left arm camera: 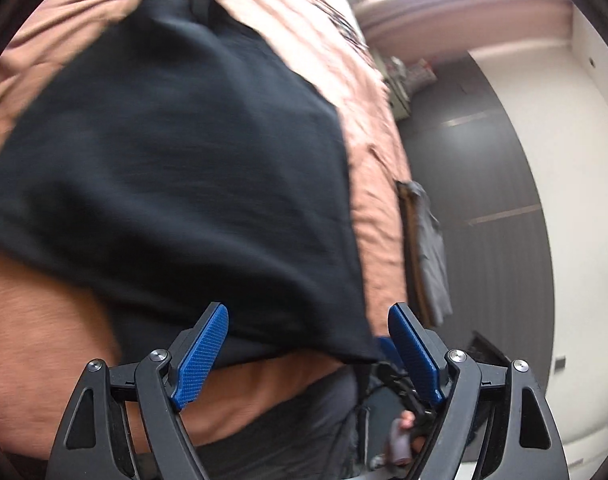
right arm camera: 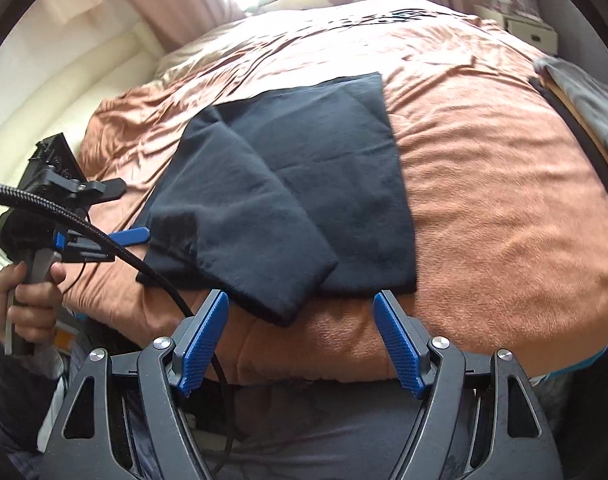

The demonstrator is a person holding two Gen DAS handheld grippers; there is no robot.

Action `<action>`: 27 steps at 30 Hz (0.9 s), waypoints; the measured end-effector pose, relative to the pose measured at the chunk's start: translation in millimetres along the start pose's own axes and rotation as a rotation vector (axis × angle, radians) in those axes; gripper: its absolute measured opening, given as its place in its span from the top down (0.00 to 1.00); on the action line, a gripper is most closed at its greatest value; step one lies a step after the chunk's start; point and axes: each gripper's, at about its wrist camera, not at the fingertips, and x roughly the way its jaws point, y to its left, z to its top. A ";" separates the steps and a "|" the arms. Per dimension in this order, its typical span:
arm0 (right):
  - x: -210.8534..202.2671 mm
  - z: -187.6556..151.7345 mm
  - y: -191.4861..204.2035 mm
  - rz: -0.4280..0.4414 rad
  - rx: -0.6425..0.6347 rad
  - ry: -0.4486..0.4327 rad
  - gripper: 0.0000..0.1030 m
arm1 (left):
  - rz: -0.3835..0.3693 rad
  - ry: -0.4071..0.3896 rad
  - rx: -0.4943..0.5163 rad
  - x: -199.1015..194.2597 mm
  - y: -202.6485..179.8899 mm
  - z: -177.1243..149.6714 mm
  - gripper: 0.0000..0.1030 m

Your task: Fold small clothes

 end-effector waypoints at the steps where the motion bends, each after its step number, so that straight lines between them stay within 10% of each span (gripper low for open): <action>1: 0.2 0.4 5.2 0.000 -0.020 0.004 0.29 | 0.014 -0.010 -0.009 -5.5 8.2 -0.8 0.19; 20: 50.4 31.3 83.0 -0.361 -0.365 0.114 0.29 | 0.000 -0.100 -0.228 -8.9 81.0 17.9 0.21; 25: 33.5 36.1 88.5 -0.362 -0.388 0.015 0.30 | 0.060 -0.132 -0.233 -16.1 78.8 29.1 0.71; 27: 27.5 35.1 84.6 -0.328 -0.368 -0.007 0.56 | 0.053 -0.150 -0.218 -23.9 79.9 32.5 0.84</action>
